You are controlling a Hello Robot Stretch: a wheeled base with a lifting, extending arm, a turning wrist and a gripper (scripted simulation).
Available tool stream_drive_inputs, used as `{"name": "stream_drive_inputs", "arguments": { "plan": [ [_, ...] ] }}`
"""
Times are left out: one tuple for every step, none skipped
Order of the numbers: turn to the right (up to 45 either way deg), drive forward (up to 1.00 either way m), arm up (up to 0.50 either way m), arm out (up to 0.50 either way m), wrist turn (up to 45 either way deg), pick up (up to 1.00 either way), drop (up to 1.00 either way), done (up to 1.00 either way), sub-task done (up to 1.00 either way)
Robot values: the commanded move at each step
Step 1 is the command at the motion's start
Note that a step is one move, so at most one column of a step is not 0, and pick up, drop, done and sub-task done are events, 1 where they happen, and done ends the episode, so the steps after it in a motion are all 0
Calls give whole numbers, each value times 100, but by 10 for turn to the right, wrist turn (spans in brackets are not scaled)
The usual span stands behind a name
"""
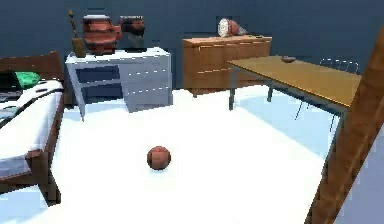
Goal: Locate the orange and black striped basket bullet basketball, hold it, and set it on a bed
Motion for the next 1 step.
{"name": "stream_drive_inputs", "arguments": {
  "plan": [
    [0,50,0,0,0,0,0,0,0]
  ]
}}
